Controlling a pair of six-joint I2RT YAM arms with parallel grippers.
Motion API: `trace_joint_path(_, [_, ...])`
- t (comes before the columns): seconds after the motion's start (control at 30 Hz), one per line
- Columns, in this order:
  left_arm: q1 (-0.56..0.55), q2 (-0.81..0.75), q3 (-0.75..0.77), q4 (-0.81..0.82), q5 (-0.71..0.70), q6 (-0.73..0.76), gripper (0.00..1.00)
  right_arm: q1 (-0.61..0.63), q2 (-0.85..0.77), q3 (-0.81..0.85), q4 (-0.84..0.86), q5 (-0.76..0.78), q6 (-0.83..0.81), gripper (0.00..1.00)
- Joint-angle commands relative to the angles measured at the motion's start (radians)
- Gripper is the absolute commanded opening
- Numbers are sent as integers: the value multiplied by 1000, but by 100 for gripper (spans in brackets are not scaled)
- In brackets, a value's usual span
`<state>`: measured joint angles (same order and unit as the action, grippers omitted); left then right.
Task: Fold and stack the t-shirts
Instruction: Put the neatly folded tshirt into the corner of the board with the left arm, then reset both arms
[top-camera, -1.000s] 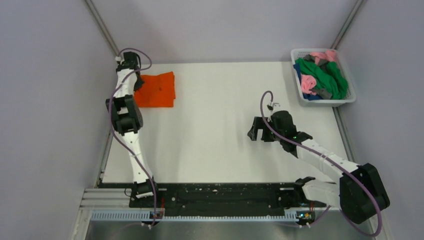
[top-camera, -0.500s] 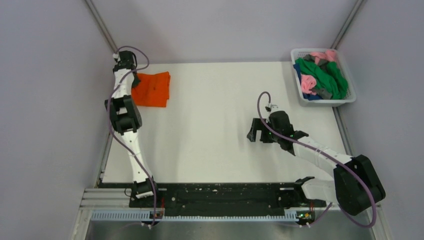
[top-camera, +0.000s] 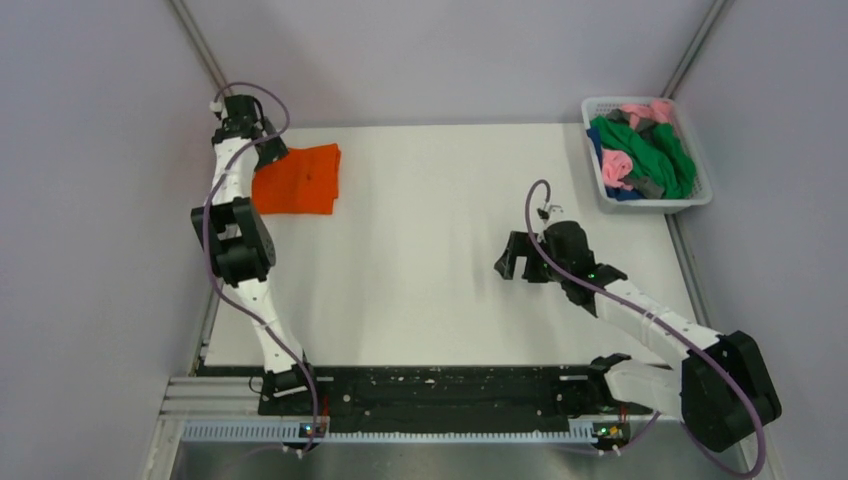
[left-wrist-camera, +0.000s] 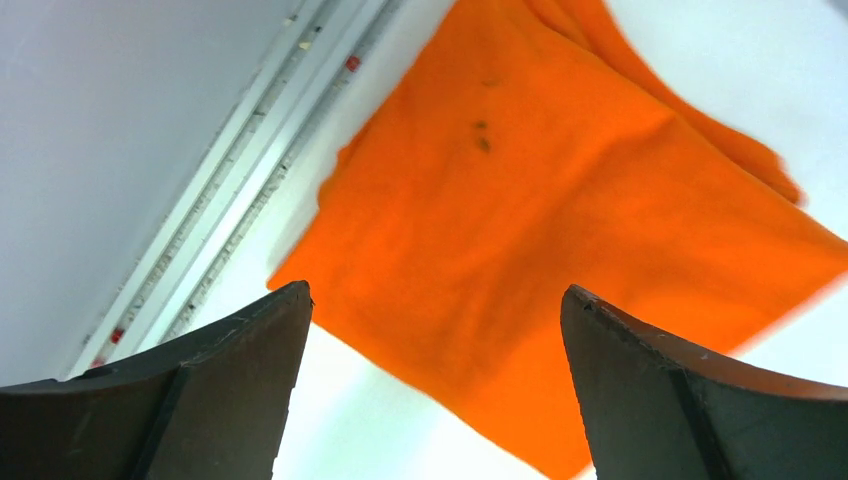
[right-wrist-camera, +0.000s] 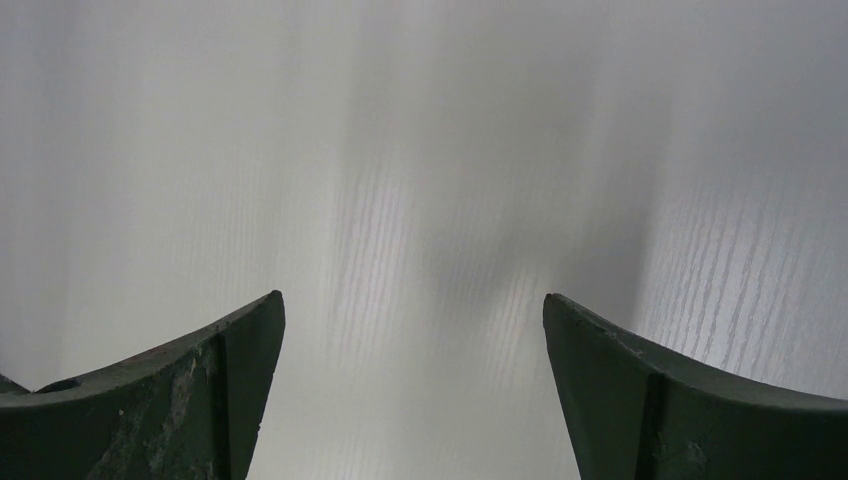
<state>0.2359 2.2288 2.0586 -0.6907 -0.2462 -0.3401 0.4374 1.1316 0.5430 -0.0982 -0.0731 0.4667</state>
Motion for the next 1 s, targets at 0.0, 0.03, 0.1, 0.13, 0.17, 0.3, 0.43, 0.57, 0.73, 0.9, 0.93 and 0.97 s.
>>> trace_joint_path(0.0, [-41, -156, -111, 83, 118, -54, 99, -7, -79, -6, -26, -5, -3, 99])
trace_joint_path(0.03, [-54, -175, -141, 89, 114, -52, 99, -7, -94, -7, -35, -4, -8, 99])
trace_joint_path(0.1, [-80, -212, -192, 101, 108, -40, 99, -7, -124, -10, -50, -6, -18, 99])
trace_joint_path(0.13, [-95, -228, -210, 102, 98, -39, 99, -8, -140, -13, -52, -6, -23, 99])
trace_joint_path(0.17, [-105, -245, -227, 101, 97, -40, 99, -7, -157, -17, -52, -4, -27, 99])
trace_joint_path(0.3, [-148, -322, -302, 131, 135, -60, 99, -7, -200, -18, -48, -9, -31, 99])
trace_joint_path(0.43, [-202, -390, -369, 175, 115, -67, 99, -6, -221, -11, -54, -23, -29, 99])
trace_joint_path(0.57, [-246, -435, -407, 183, 123, -71, 99, -8, -241, -20, -45, -28, -21, 99])
trace_joint_path(0.73, [-333, -557, -499, 159, 162, -129, 99, -6, -253, -16, -67, 14, -10, 99])
trace_joint_path(0.9, [-511, -826, -765, 320, 118, -143, 99, -7, -292, -13, -105, 105, 2, 99])
trace_joint_path(0.93, [-543, -881, -823, 362, 122, -158, 99, -8, -303, -13, -112, 119, 4, 99])
trace_joint_path(0.97, [-574, -936, -888, 407, 143, -165, 99, -6, -319, -14, -116, 131, 8, 99])
